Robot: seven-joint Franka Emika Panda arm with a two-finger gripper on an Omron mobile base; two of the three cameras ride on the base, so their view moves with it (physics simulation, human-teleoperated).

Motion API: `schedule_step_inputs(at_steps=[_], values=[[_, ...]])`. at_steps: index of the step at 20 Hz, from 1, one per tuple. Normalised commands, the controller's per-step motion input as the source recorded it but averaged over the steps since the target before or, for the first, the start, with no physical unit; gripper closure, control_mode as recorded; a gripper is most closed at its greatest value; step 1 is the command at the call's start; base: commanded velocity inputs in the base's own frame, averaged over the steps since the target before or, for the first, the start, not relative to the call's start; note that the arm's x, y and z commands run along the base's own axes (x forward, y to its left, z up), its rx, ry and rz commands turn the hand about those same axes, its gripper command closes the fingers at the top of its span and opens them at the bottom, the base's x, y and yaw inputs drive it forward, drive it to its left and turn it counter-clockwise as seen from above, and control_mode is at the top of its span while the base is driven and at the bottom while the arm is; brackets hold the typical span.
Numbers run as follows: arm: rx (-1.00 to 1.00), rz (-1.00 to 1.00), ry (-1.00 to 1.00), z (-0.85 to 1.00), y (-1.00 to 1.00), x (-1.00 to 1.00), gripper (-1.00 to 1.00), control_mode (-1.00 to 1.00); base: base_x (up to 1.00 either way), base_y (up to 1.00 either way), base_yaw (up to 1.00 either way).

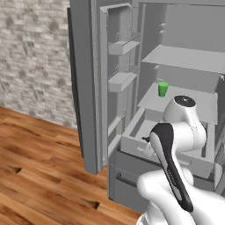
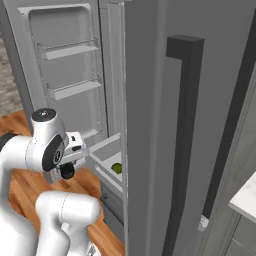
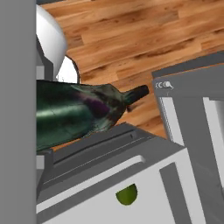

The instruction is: Place the lime and eggplant inside the fridge drawer. Close the drawer after placing the vegetables.

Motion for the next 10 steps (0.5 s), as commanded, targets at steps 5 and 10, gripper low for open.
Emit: schedule_step_inputs(at_steps=[5,10], values=[[0.00,0.00,0.00,0.00,0.00,0.00,1.00,1.00,0.23,-0.18,-0.16],[0.01,-0.14,0.00,0.03,-0.18,0.64,1.00,-1.00,0.00,0.00,0.00]])
